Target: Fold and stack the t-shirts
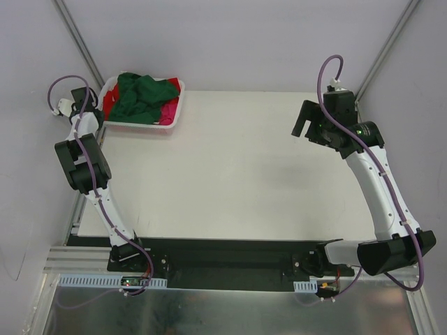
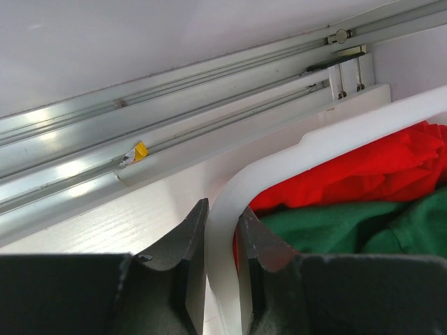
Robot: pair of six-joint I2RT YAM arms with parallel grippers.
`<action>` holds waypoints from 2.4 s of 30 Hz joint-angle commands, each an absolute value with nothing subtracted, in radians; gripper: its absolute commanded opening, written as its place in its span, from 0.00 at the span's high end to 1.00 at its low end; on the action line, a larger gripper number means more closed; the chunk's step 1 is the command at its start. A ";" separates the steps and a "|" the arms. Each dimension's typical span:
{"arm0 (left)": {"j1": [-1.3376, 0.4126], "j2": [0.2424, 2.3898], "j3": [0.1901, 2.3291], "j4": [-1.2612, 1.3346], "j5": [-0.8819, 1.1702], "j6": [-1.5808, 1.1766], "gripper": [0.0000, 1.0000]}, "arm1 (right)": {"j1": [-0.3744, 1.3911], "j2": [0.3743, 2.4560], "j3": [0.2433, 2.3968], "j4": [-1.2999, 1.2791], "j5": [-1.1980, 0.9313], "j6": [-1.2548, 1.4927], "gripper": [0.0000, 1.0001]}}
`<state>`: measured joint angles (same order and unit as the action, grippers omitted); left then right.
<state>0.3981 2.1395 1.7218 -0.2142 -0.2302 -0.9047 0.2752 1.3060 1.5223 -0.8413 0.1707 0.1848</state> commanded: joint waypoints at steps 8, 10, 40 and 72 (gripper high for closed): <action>0.387 2.086 1.714 -0.201 -0.331 -0.977 0.90 | 0.273 1.350 1.612 -0.827 0.114 0.107 0.04; 0.385 2.054 1.691 -0.199 -0.348 -0.979 0.68 | 0.272 1.373 1.631 -0.815 0.069 0.092 0.04; 0.003 0.872 0.868 -0.241 -0.113 -0.623 0.05 | 0.301 1.200 1.333 -0.483 -0.135 0.239 0.04; 0.156 1.577 1.450 -0.287 0.005 -0.719 0.04 | 0.337 1.348 1.463 -0.457 -0.236 0.285 0.04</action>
<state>0.1570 1.6184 1.4097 -0.2958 0.0395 -0.6724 0.3321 1.3808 1.4097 -0.4843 -0.2153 0.3035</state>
